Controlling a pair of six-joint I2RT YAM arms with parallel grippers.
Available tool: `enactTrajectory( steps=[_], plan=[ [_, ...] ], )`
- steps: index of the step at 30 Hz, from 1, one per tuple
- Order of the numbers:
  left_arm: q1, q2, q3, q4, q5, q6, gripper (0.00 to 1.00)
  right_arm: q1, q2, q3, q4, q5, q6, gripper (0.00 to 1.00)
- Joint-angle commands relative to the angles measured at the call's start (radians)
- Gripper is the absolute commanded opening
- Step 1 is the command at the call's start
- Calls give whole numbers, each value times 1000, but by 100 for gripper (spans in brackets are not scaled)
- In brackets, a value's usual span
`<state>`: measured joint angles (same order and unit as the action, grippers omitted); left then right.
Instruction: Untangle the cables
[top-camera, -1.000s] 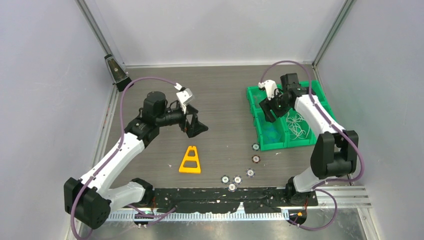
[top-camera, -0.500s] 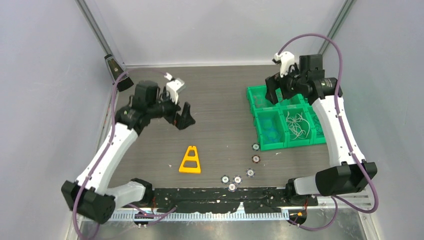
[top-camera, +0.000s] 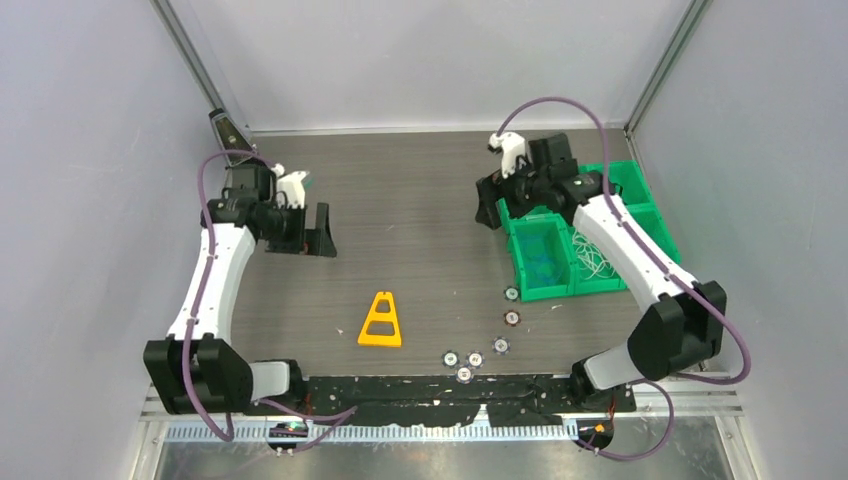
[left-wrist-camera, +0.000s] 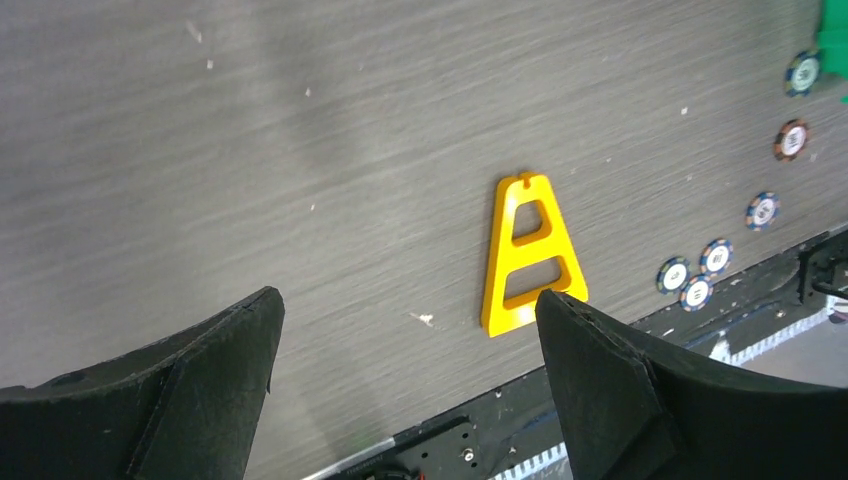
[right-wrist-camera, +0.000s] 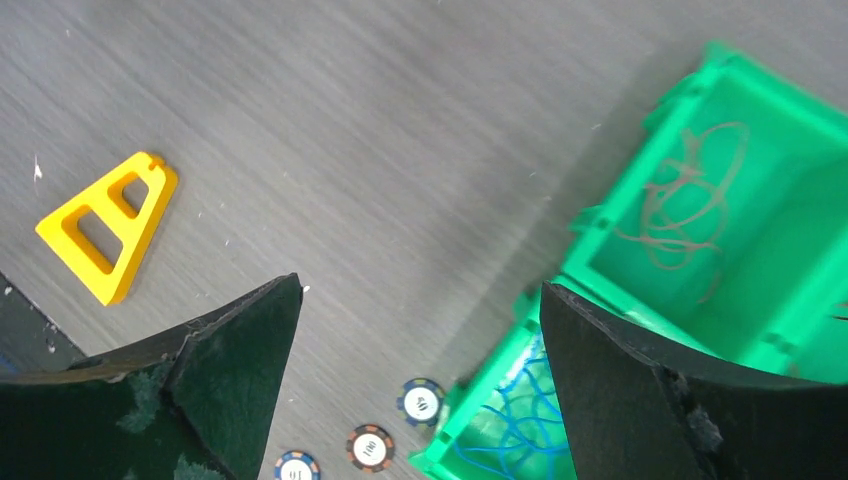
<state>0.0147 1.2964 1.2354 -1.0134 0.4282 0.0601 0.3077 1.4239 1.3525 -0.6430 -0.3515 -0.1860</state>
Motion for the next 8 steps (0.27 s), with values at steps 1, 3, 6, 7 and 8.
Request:
enactTrajectory(
  steps=[1,3,6,7,8],
  plan=[
    [12,-100,-79,-3,-64,-18,100,28,10,-38,111,24,41,95],
    [12,-123,-102,4,-101,-12,99,29,11,-44,113,26,42,95],
    [12,-132,-100,3,-103,-3,100,34,9,-49,120,19,53,95],
    [11,-135,-97,5,-98,0,100,38,7,-51,124,18,55,95],
    [12,-136,-93,6,-96,2,100,42,1,-51,126,17,54,95]
  ],
)
